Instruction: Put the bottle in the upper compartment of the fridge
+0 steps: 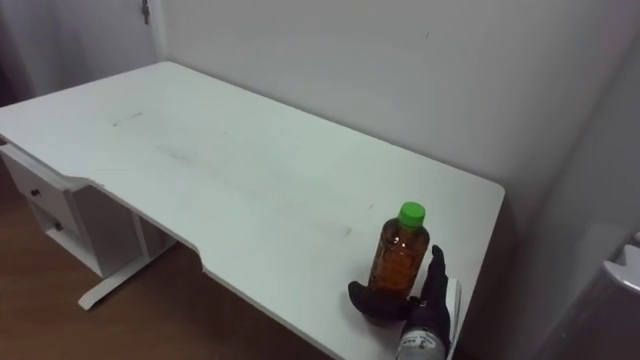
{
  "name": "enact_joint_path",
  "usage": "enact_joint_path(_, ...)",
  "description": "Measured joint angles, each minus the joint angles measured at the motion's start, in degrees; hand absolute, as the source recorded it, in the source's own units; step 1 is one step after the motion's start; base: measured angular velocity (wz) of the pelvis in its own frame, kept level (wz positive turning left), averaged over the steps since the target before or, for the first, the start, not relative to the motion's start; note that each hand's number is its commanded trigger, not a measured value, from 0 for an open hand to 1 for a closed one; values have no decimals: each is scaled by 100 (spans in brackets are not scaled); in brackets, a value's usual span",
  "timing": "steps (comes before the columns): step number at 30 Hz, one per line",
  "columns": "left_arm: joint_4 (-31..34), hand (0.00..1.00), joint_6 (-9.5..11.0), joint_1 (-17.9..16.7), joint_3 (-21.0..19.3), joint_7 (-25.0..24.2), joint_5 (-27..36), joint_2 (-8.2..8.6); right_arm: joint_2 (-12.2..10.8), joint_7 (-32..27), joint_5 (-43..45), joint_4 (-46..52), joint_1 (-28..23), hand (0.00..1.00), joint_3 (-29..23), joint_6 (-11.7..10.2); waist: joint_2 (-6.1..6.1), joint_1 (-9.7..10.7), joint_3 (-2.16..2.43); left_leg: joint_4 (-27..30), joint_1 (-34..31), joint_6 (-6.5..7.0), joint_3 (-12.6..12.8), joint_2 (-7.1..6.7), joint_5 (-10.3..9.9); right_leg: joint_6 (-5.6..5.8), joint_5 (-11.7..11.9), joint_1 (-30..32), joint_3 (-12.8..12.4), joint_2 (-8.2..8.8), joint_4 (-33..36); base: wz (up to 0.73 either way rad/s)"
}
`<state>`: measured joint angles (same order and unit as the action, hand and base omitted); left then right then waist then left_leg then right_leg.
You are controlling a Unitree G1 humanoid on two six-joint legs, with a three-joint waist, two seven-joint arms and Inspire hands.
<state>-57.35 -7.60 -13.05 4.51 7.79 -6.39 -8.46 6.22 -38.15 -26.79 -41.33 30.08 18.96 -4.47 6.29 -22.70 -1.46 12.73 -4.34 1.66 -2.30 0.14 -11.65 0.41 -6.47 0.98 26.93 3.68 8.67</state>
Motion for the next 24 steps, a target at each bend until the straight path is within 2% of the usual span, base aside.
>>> enact_joint_path(11, 1, 0, 0, 1, 2, 6, 8, -15, -29, -44, -3, 0, 7, 0, 1, 0, 49, -118, 32, 4, -20, 0, -30, -4, 1, 0, 0, 7, 16, 2, 3, 1)
enact_joint_path(12, 0, 0, 0, 0, 3, 7, 8, -17, -29, -44, -3, 0, 7, 7, 1, 0, 49, -122, 32, 5, -20, 0, -34, -4, 1, 0, 0, 6, 16, 2, 3, 0)
enact_joint_path(13, 0, 0, 1, -2, 3, 7, 7, -23, -29, -44, -3, 0, 7, 51, 1, 0, 49, -125, 32, 6, -20, 0, -40, -5, 1, 0, 0, 5, 16, 2, 3, 0)
enact_joint_path(14, 0, 0, 1, -8, 3, 7, 7, -33, -30, -44, -3, -2, 7, 73, 2, 0, 49, -126, 32, 6, -19, 0, -46, -7, 1, 0, 0, 3, 14, 3, 4, 0)
enact_joint_path(15, 0, 0, 1, -11, 4, 7, 7, -38, -30, -45, -3, -6, 7, 100, 2, 0, 49, -126, 31, 6, -19, 0, -49, -8, 1, 0, 0, 2, 14, 3, 5, 0)
enact_joint_path(19, -1, 0, 5, -26, 2, 6, 5, -57, -23, -63, 12, -87, 26, 100, -9, -2, 50, -119, 26, 6, -15, -3, -64, -11, 4, 0, 0, -2, 19, 9, 10, 0)
enact_joint_path(24, -9, 0, 23, -27, 5, -16, 6, -57, 0, 10, 50, -297, 41, 100, -15, -129, 29, -115, -4, 4, -9, -3, -46, -13, 3, 0, 0, -4, 25, 12, 10, -1)
